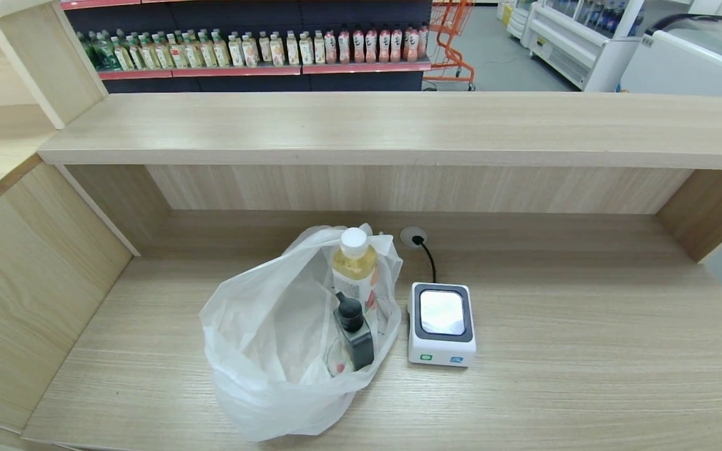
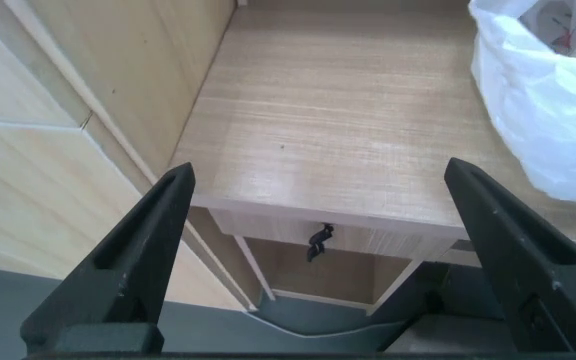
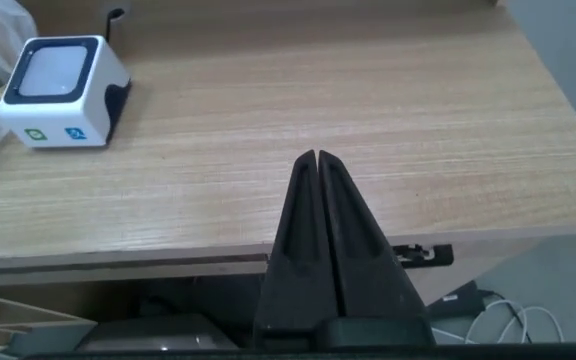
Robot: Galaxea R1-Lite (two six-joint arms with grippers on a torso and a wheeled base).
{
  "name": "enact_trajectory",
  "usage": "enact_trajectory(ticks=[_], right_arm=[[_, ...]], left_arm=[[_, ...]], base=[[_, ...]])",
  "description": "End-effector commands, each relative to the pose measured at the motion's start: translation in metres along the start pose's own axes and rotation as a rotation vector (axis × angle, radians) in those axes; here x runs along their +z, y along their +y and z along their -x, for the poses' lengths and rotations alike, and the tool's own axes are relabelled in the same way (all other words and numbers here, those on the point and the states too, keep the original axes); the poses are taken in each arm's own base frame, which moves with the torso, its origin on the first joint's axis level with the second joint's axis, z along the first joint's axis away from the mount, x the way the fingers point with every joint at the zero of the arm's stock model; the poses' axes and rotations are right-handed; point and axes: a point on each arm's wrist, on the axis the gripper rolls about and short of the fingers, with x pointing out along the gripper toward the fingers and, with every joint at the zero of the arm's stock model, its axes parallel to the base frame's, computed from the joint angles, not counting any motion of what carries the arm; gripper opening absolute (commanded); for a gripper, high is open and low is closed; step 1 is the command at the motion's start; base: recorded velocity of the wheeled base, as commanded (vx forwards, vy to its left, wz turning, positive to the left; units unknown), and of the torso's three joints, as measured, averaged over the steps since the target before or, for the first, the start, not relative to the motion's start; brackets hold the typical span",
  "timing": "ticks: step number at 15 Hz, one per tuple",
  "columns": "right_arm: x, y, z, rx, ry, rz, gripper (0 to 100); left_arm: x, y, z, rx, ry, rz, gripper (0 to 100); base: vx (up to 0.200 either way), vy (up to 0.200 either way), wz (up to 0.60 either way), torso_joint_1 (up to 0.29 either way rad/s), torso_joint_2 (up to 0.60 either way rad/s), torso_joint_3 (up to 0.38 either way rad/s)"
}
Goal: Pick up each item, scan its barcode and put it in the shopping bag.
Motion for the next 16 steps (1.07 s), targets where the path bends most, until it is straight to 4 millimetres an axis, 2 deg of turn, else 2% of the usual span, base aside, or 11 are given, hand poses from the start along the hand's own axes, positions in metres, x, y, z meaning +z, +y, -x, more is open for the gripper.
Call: enact_trajectory(ticks=[1, 16], right_arm=[[-0.0003, -0.0001, -0.0003, 0.001, 0.007, 0.000, 0], [-0.0006, -0.0001, -0.0005, -0.002, 0.007, -0.006, 0]], left_arm=[[0.0000, 0.0000, 0.0000, 0.003, 0.000, 0.000, 100], [0.0000, 0.0000, 0.0000, 0.003, 0.000, 0.000, 100]], base=[[0.000, 0.000, 0.00, 0.000, 0.00, 0.000], [0.000, 0.000, 0.00, 0.000, 0.00, 0.000]])
